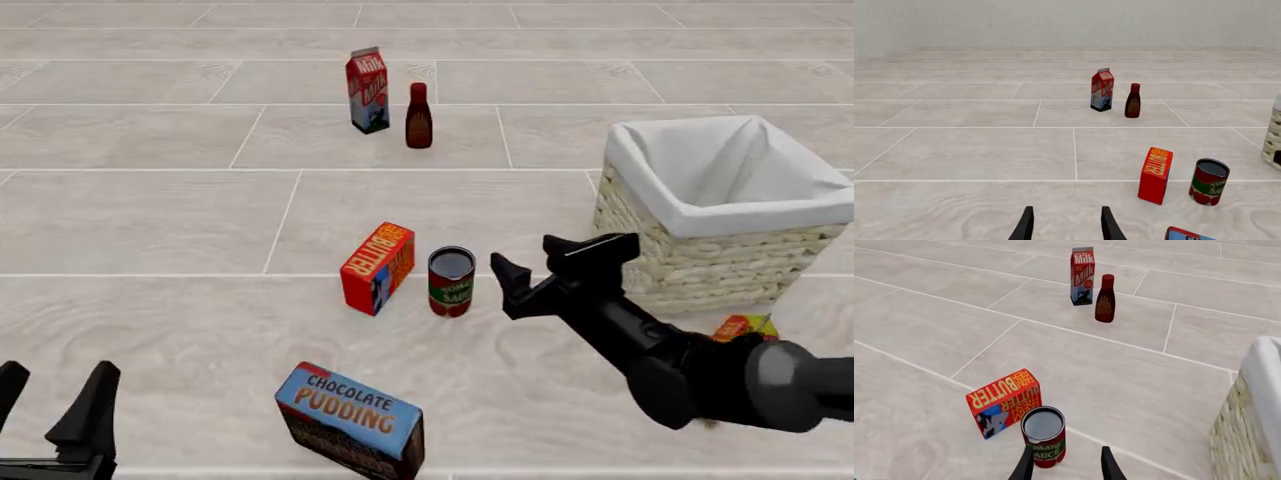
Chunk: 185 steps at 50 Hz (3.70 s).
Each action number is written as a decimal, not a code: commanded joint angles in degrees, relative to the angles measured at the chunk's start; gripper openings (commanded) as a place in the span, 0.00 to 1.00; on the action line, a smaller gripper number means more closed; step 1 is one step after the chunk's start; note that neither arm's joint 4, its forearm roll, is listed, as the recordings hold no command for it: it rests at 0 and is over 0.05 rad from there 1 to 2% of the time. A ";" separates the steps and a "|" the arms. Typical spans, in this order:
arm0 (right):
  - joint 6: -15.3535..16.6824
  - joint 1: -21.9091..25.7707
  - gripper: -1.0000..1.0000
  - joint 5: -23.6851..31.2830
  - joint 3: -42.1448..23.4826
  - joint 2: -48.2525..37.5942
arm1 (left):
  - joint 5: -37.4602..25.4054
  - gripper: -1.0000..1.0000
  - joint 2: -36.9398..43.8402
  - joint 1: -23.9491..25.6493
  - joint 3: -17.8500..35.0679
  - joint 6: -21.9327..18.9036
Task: Pick the tomato sauce and place it in the basket.
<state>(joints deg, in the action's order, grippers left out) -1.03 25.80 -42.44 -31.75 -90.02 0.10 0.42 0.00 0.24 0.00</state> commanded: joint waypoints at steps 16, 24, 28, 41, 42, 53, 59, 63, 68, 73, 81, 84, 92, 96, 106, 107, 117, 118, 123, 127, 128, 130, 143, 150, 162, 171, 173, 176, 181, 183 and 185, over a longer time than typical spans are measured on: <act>1.31 1.98 1.00 -2.15 -3.54 -7.72 | 0.00 1.00 0.00 0.00 0.00 0.00; 2.02 2.93 1.00 -2.29 -4.57 -9.57 | 0.00 1.00 0.00 0.00 0.00 0.00; 2.14 3.22 1.00 -1.95 -4.96 -9.90 | 0.00 1.00 0.00 0.00 0.00 0.00; 2.55 3.61 1.00 -2.11 -6.24 -12.47 | 0.00 1.00 0.00 0.00 0.00 0.00; 2.55 3.61 1.00 -2.11 -6.25 -12.47 | 0.00 1.00 0.00 0.00 0.00 0.00; 2.68 3.75 1.00 -2.30 -7.20 -14.26 | 0.00 1.00 0.00 0.00 0.00 0.00; 2.53 3.65 1.00 -2.25 -7.58 -15.06 | 0.00 1.00 0.00 0.00 0.00 0.00; 2.61 3.62 1.00 -2.45 -7.83 -15.81 | 0.00 1.00 0.00 0.00 0.00 0.00; 2.73 3.84 1.00 -2.42 -8.20 -16.62 | 0.00 1.00 0.00 0.00 0.00 0.00; 2.81 4.11 1.00 -2.53 -8.60 -17.64 | 0.00 1.00 0.00 0.00 0.00 0.00; 2.96 4.27 1.00 -2.60 -9.25 -18.95 | 0.00 1.00 0.00 0.00 0.00 0.00; 3.04 4.44 1.00 -2.57 -9.49 -19.46 | 0.00 1.00 0.00 0.00 0.00 0.00; 3.29 4.91 1.00 -2.57 -10.14 -20.74 | 0.00 1.00 0.00 0.00 0.00 0.00; 3.49 4.97 1.00 -2.72 -10.63 -21.77 | 0.00 1.00 0.00 0.00 0.00 0.00; 3.75 5.07 1.00 -2.35 -11.42 -23.07 | 0.00 1.00 0.00 0.00 0.00 0.00; 3.75 5.07 1.00 -2.35 -11.43 -23.08 | 0.00 1.00 0.00 0.00 0.00 0.00; 3.61 4.83 1.00 -2.54 -11.97 -24.41 | 0.00 1.00 0.00 0.00 0.00 0.00; 3.60 4.78 1.00 -2.62 -12.04 -24.63 | 0.00 1.00 0.00 0.00 0.00 0.00; 3.52 4.60 1.00 -2.76 -12.18 -25.14 | 0.00 1.00 0.00 0.00 0.00 0.00; 3.48 4.44 1.00 -3.10 -12.28 -25.80 | 0.00 1.00 0.00 0.00 0.00 0.00; 3.50 4.40 1.00 -3.12 -12.34 -25.95 | 0.00 1.00 0.00 0.00 0.00 0.00; 3.46 4.36 1.00 -3.05 -12.37 -25.94 | 0.00 1.00 0.00 0.00 0.00 0.00; 3.72 3.97 1.00 -2.84 -13.64 -27.32 | 0.00 1.00 0.00 0.00 0.00 0.00; 3.75 3.84 1.00 -2.87 -14.46 -28.52 | 0.00 1.00 0.00 0.00 0.00 0.00; 3.91 3.81 1.00 -2.72 -15.23 -29.49 | 0.00 1.00 0.00 0.00 0.00 0.00; 4.00 3.72 1.00 -2.78 -15.44 -30.07 | 0.00 1.00 0.00 0.00 0.00 0.00; 4.05 3.76 1.00 -2.73 -15.53 -30.18 | 0.00 1.00 0.00 0.00 0.00 0.00; 4.04 3.75 1.00 -2.66 -15.63 -30.18 | 0.00 1.00 0.00 0.00 0.00 0.00; 4.10 3.87 1.00 -2.63 -15.72 -30.29 | 0.00 1.00 0.00 0.00 0.00 0.00; 4.09 3.82 1.00 -2.57 -15.83 -30.43 | 0.00 1.00 0.00 0.00 0.00 0.00; 4.10 3.78 1.00 -2.59 -15.93 -30.57 | 0.00 1.00 0.00 0.00 0.00 0.00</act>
<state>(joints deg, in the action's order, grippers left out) 3.01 29.61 -45.12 -47.31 -120.10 0.10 0.42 0.00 0.24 0.00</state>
